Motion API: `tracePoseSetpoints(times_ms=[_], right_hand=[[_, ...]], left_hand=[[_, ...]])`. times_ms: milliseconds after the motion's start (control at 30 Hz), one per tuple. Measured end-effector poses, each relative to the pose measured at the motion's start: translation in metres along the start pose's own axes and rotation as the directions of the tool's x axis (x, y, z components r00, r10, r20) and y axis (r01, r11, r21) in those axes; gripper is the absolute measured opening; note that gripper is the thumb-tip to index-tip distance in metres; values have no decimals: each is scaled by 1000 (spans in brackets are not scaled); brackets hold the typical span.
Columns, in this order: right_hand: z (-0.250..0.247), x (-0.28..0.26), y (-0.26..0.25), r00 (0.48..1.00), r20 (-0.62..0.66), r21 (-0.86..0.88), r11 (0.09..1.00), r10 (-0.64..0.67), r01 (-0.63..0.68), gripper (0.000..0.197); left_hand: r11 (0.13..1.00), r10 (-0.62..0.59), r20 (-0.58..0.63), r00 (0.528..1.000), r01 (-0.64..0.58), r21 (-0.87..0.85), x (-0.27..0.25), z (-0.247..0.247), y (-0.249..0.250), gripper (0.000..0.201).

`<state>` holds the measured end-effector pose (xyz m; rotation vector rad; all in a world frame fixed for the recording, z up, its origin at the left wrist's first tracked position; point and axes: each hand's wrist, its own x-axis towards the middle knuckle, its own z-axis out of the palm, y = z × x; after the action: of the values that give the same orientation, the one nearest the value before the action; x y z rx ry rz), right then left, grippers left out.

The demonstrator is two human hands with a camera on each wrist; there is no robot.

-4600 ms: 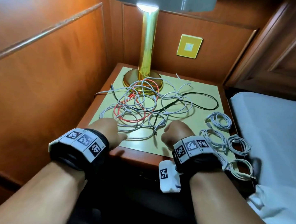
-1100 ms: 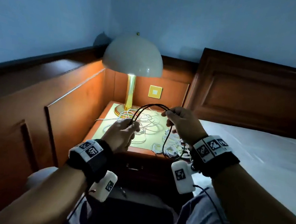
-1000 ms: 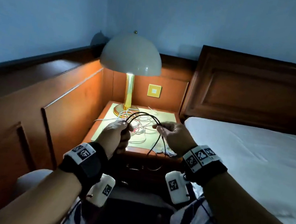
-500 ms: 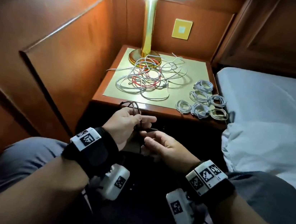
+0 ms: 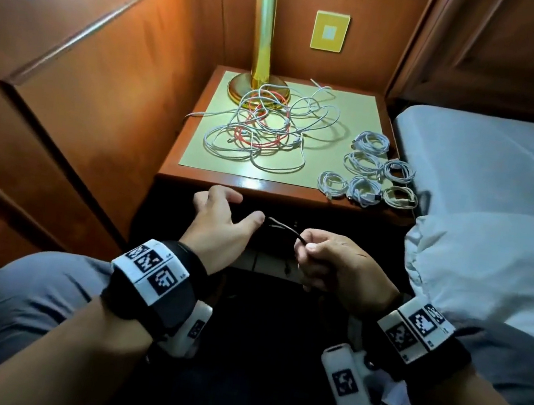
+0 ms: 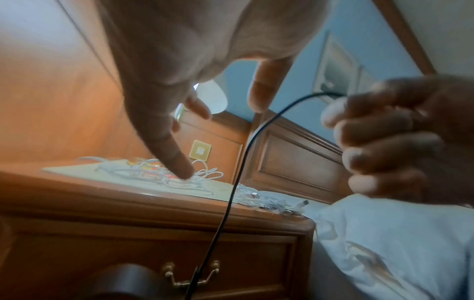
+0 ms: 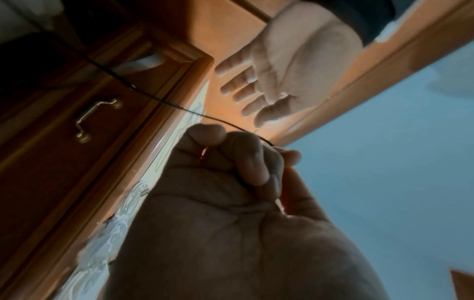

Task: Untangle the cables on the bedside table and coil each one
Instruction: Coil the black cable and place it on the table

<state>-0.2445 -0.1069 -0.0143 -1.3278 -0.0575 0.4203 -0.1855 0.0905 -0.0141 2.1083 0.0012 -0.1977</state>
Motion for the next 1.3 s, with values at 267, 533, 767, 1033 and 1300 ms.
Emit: tracePoseSetpoints(times_ms=[267,533,767,1033,1300], right_hand=[[-14,-2,-14,984,-61,294,940,-164,175,31],[-51,-7,-30,960,-272,349,924,-60,157,24],[-59,-2,-30,855,-518,411,872,-17,266,29],[-39,1,4,837,-222,-698,681,-500,221,36],[-22,4,15,975,-18,-655,739,-222,156,32]], left_hand=[[904,314,466,827,-110,-414,-11,13,9,26],[957,251,-136,958,-267,-111,23,-17,-8,8],[947,264,58,963,-270,172,19,-13,-16,13],[846,484,225,846,-518,126,-5,15,-6,12],[886,458,124,880,-464,20,-1,11,-8,32]])
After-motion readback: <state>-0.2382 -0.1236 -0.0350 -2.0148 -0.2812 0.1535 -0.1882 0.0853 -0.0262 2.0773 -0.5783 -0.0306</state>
